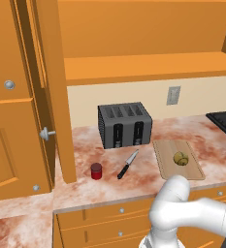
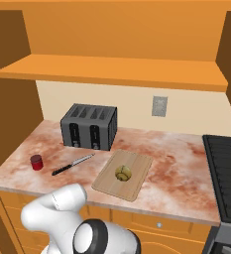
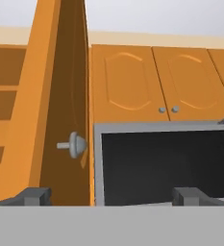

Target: Pick the bread, place it on the cutting board, pick the jam, place it on the counter, and close the cabinet.

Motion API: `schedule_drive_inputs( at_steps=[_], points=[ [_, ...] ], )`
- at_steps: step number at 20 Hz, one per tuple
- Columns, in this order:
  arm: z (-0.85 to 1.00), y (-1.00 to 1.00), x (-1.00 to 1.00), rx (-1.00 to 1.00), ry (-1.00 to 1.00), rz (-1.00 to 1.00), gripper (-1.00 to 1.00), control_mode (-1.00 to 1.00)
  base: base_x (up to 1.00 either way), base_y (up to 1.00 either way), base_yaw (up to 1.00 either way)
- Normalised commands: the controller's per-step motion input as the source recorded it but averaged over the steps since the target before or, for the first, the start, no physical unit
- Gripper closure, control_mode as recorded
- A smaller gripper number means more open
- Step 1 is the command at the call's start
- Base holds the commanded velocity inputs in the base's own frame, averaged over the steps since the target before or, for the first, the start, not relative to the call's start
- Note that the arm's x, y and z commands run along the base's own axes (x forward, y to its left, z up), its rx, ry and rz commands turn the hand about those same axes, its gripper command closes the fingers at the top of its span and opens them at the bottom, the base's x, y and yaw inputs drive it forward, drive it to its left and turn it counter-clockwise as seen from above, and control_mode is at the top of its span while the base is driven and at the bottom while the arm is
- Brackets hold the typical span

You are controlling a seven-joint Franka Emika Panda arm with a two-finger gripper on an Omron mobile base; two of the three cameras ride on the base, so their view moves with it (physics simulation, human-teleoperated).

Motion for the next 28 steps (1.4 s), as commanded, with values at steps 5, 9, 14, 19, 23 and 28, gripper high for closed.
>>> schedule_drive_inputs(
  at_steps=[5, 9, 14, 19, 23, 28],
  points=[
    [0.13, -0.07, -0.09, 0.0, 0.0, 0.0, -1.0, -1.0, 0.0, 0.0, 0.0],
    [0.14, -0.06, -0.28, 0.0, 0.0, 0.0, -1.0, -1.0, 0.0, 0.0, 0.0],
    [0.02, -0.01, -0.06, 0.0, 0.0, 0.0, -1.0, -1.0, 0.0, 0.0, 0.0],
    [0.0, 0.0, 0.0, 0.0, 0.0, 0.01, -1.0, -1.0, 0.0, 0.0, 0.0],
    [0.0, 0.09, 0.08, 0.0, 0.0, 0.06, -1.0, -1.0, 0.0, 0.0, 0.0],
    [0.0, 0.16, 0.01, 0.0, 0.0, 0.11, -1.0, -1.0, 0.0, 0.0, 0.0]
  ],
)
